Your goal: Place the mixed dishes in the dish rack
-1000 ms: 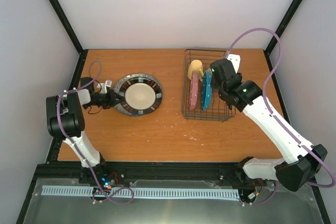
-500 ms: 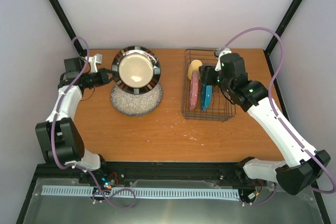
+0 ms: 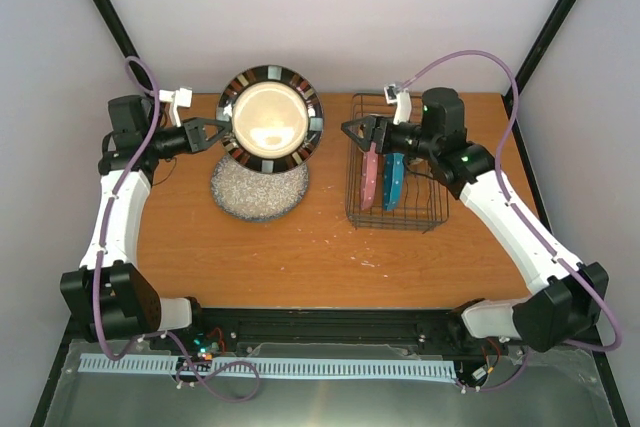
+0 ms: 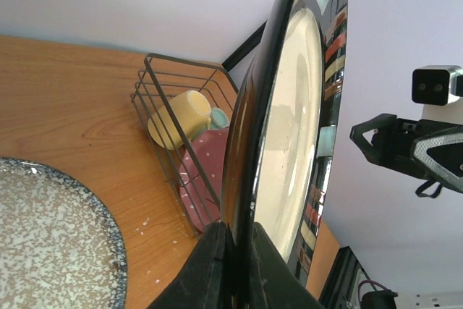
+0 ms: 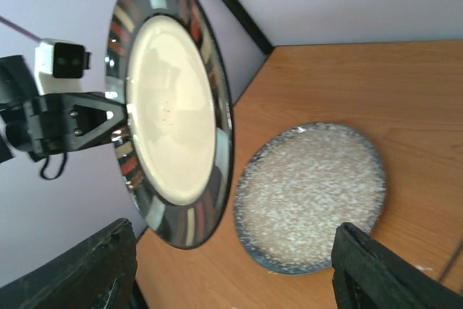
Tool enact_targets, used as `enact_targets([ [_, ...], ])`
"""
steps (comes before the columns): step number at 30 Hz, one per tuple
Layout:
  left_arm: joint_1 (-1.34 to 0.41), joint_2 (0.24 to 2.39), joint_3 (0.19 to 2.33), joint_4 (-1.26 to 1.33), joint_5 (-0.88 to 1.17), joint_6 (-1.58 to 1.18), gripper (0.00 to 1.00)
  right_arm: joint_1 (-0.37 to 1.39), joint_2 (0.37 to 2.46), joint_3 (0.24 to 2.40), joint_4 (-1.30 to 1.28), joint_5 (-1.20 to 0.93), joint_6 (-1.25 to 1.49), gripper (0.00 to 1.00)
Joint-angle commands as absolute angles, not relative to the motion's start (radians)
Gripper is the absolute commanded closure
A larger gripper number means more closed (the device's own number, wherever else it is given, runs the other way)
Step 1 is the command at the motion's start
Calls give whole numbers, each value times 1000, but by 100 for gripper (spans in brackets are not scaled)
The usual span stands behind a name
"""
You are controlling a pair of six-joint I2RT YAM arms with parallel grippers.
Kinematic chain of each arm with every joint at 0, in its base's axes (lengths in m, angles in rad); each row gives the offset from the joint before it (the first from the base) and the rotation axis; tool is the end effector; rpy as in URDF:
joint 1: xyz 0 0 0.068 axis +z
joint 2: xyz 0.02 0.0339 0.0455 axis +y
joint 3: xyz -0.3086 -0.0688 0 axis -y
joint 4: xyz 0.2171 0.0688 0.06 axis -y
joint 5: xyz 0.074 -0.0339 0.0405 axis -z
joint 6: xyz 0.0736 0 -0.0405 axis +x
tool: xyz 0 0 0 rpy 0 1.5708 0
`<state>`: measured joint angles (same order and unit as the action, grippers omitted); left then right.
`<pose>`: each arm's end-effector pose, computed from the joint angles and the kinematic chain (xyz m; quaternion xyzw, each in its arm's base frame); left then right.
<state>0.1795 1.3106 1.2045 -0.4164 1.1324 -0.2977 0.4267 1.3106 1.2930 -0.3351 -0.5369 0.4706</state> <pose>0.2619 -0.0202 0.3959 0.0882 0.7734 -0.4886 0.3942 0.2462 0.1533 0.4205 -0.1343 0.7940 0.4353 0.4026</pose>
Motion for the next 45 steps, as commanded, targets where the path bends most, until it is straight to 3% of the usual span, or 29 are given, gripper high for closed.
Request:
enact_targets([
  [1, 161, 1278, 1228, -304, 1257, -386, 99, 419, 1355, 1304, -227, -680, 526, 27],
  [8, 146, 1277, 1254, -291, 1289, -412, 100, 419, 1431, 1337, -207, -702, 529, 27],
  [19, 135, 1276, 1237, -248, 1309, -440, 99, 419, 1503, 1352, 28, -846, 677, 28],
  [36, 69, 1321, 1217, -104, 1308, -532, 99, 462, 1605, 1414, 195, -964, 766, 36],
  [38, 52, 1329, 1222, -99, 1300, -534, 99, 468, 1614, 1425, 195, -974, 763, 49],
  [41, 35, 1338, 1228, -98, 1288, -534, 99, 473, 1615, 1428, 201, -986, 759, 90],
  [42, 32, 1340, 1229, -98, 1286, -533, 99, 474, 1611, 1425, 200, -984, 757, 96],
  [45, 33, 1343, 1233, -111, 1272, -525, 96, 474, 1593, 1421, 192, -979, 740, 97],
])
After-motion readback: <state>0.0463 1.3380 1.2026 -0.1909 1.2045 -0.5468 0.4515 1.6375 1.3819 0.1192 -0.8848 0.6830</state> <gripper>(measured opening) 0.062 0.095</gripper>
